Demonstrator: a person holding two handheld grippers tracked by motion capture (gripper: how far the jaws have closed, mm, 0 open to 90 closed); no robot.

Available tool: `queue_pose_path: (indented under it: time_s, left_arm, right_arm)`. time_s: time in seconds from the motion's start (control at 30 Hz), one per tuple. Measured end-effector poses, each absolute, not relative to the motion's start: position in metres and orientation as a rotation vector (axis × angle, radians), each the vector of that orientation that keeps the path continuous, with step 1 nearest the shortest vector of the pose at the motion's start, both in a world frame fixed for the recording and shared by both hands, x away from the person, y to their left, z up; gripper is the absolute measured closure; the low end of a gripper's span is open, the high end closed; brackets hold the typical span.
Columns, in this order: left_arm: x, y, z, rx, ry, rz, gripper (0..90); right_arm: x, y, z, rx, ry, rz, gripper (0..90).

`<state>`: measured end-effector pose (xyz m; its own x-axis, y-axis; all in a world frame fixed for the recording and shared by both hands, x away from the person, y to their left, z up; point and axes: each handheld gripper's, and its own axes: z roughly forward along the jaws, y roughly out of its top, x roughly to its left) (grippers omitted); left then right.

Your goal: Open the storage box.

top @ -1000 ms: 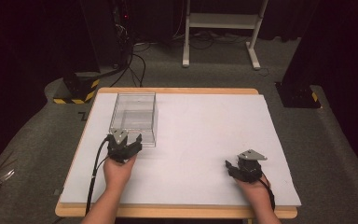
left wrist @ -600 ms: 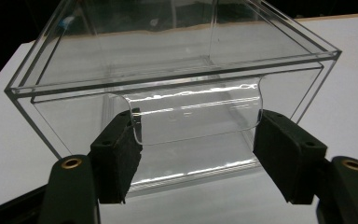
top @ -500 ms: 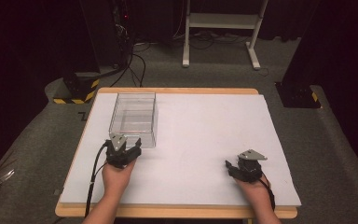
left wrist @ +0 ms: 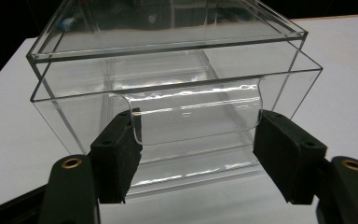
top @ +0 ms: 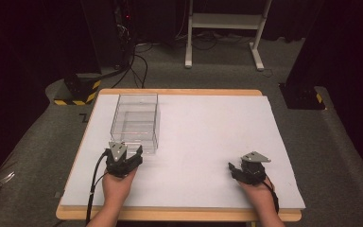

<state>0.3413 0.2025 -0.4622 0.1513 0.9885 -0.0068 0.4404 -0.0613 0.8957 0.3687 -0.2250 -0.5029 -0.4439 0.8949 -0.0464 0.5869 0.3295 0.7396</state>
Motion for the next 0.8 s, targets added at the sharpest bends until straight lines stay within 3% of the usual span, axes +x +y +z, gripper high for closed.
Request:
queue_pose_path:
  time_s: [0.8]
  left_arm:
    - [0.308, 0.199, -0.462, 1.643, 1.404, 0.871, 33.1]
  right_arm:
    - [0.369, -0.225, -0.503, 1.303, 2.15, 0.917, 39.7]
